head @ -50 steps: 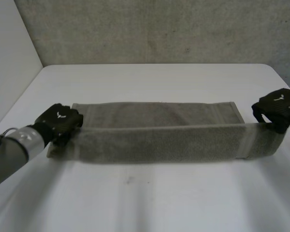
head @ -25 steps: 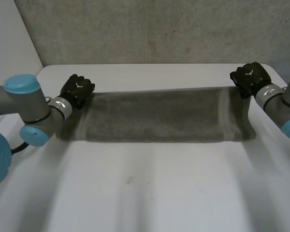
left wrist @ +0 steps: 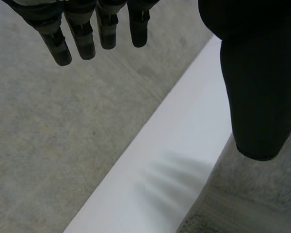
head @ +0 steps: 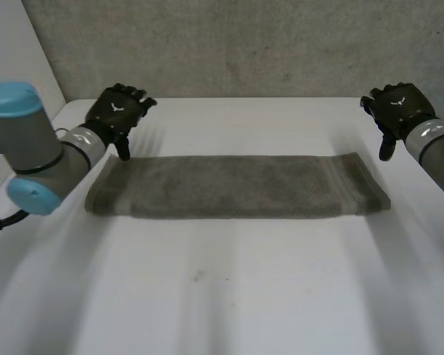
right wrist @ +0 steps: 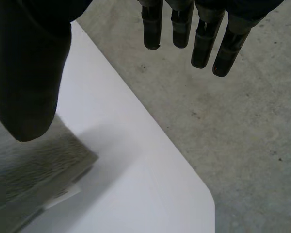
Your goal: Fold the towel.
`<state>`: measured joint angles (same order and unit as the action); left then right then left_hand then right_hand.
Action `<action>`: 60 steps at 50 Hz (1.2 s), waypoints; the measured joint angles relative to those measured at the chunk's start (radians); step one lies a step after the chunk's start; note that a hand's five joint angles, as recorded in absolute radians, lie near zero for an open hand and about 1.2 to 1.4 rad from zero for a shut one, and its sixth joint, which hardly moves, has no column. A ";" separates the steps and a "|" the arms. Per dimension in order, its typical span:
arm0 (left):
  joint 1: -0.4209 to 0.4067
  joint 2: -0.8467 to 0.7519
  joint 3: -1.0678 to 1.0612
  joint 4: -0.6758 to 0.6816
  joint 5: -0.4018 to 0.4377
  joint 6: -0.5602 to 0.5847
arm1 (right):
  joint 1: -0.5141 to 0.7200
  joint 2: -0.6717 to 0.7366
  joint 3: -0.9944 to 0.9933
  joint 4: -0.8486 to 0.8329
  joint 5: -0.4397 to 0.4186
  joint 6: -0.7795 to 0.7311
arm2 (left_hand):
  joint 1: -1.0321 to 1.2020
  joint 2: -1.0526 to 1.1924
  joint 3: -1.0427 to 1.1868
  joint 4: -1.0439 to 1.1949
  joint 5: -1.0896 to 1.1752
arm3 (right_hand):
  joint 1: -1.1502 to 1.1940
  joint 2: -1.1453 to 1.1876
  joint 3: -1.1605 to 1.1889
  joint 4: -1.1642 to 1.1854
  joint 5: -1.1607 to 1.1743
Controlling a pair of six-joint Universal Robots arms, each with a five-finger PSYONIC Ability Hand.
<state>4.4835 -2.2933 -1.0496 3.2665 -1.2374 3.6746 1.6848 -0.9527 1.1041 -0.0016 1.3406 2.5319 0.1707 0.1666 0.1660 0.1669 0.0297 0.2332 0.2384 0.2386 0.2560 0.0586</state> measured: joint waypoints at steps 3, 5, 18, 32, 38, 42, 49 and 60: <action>0.013 0.105 -0.118 0.017 0.004 -0.070 | -0.003 -0.079 0.115 0.015 -0.005 0.000 | -0.001 0.000 -0.001 0.000 0.000 | 0.000 0.000 0.000 0.000 0.000; 0.021 0.155 -0.179 0.028 0.006 -0.111 | -0.004 -0.111 0.168 0.029 -0.007 0.000 | -0.001 0.000 -0.001 -0.001 0.000 | 0.000 0.000 0.000 0.000 0.000; 0.044 0.383 -0.501 0.119 0.008 -0.388 | -0.036 -0.132 0.375 0.090 -0.119 0.058 | -0.001 -0.001 -0.001 -0.001 0.000 | 0.081 0.078 0.079 0.056 0.098; 0.040 0.415 -0.584 0.197 0.006 -0.442 | -0.071 -0.001 0.339 -0.035 -0.155 0.058 | -0.001 -0.001 -0.001 -0.001 0.000 | 0.448 0.442 0.440 0.422 0.450; 0.039 0.414 -0.591 0.206 0.006 -0.440 | -0.083 0.043 0.301 -0.051 -0.146 0.055 | -0.001 -0.001 -0.001 -0.001 0.000 | 0.954 0.951 0.926 0.916 0.948; 0.039 0.414 -0.594 0.211 0.006 -0.439 | -0.100 0.061 0.278 -0.046 -0.133 0.048 | -0.001 -0.001 -0.001 -0.001 0.000 | 1.091 1.090 1.089 1.079 1.108; 0.040 0.414 -0.597 0.220 0.006 -0.439 | -0.168 0.066 0.252 -0.023 -0.106 0.012 | -0.001 -0.001 -0.001 -0.001 0.000 | 1.091 1.090 1.092 1.082 1.108; 0.041 0.415 -0.600 0.225 0.005 -0.440 | -0.240 0.033 0.280 0.016 -0.177 0.010 | -0.001 -0.001 -0.001 -0.001 0.000 | 0.215 0.207 0.216 0.200 0.197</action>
<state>4.5249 -1.8779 -1.6496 3.4914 -1.2326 3.2349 1.4448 -0.9198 1.3838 0.0140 1.1633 2.5417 0.1695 0.1660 0.1646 0.1659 0.0297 0.4486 0.4457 0.4549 0.4560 0.2558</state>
